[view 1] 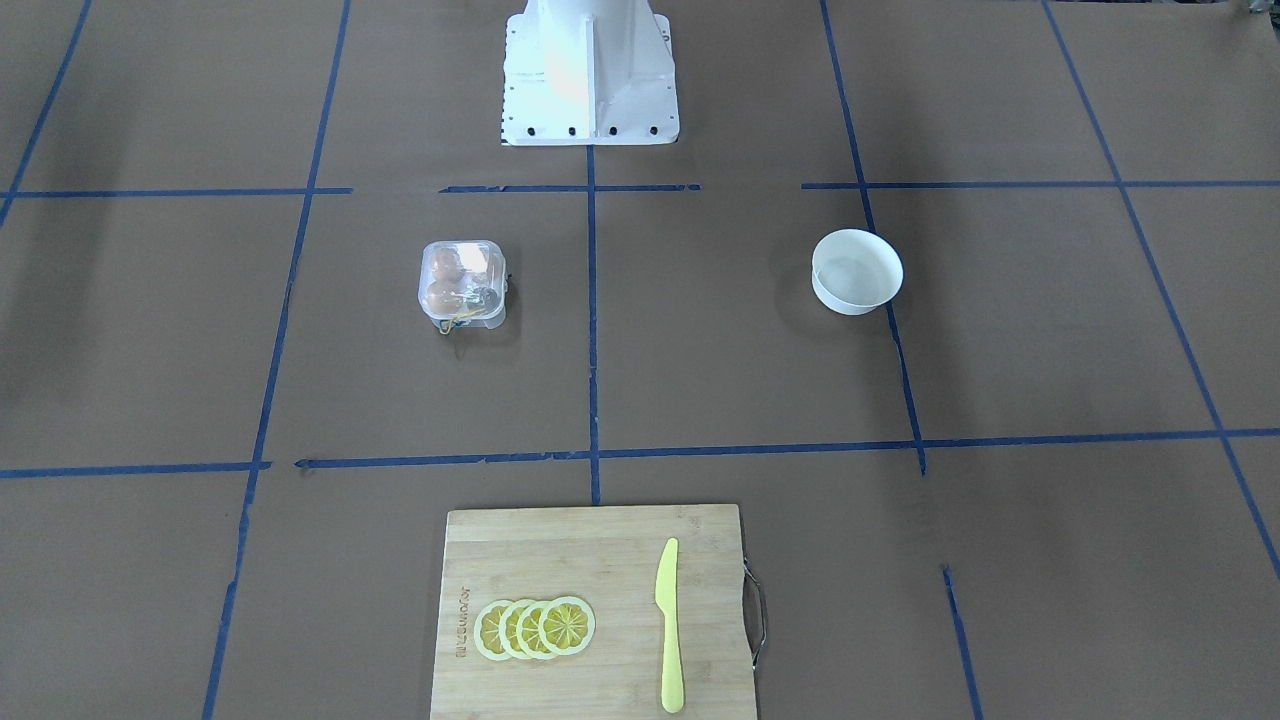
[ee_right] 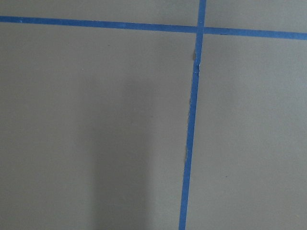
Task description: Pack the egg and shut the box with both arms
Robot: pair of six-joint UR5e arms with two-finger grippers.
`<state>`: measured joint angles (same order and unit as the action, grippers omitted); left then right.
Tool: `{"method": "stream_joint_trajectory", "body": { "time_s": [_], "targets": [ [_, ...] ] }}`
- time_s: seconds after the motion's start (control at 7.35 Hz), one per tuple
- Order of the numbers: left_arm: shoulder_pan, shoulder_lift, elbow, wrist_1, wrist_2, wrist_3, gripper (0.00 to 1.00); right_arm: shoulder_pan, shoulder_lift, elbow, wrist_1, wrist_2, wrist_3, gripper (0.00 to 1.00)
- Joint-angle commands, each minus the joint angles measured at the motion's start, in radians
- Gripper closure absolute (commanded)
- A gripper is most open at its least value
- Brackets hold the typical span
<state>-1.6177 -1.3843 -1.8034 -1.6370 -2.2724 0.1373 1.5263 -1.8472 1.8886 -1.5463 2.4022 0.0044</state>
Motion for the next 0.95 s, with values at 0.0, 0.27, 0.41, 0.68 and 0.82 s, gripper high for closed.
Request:
{"method": "stream_joint_trajectory", "body": {
  "time_s": [0.0, 0.27, 0.41, 0.68, 0.82],
  "targets": [
    [0.005, 0.002, 0.006, 0.0, -0.009, -0.001, 0.0, 0.0, 0.0, -0.002, 0.0, 0.003, 0.0, 0.0],
    [0.005, 0.001, 0.006, 0.003, -0.044, -0.005, 0.0, 0.0, 0.0, -0.002, 0.0, 0.005, 0.0, 0.0],
    [0.005, 0.001, 0.004, 0.002, -0.045, -0.005, 0.0, 0.0, -0.001, -0.002, 0.0, 0.005, 0.0, 0.0],
    [0.005, 0.001, 0.007, -0.001, -0.045, -0.005, 0.0, 0.0, -0.001, -0.003, 0.0, 0.005, 0.0, 0.0],
    [0.005, -0.001, 0.006, -0.001, -0.045, -0.004, 0.0, 0.0, -0.001, -0.005, 0.0, 0.003, 0.0, 0.0]
  ]
}}
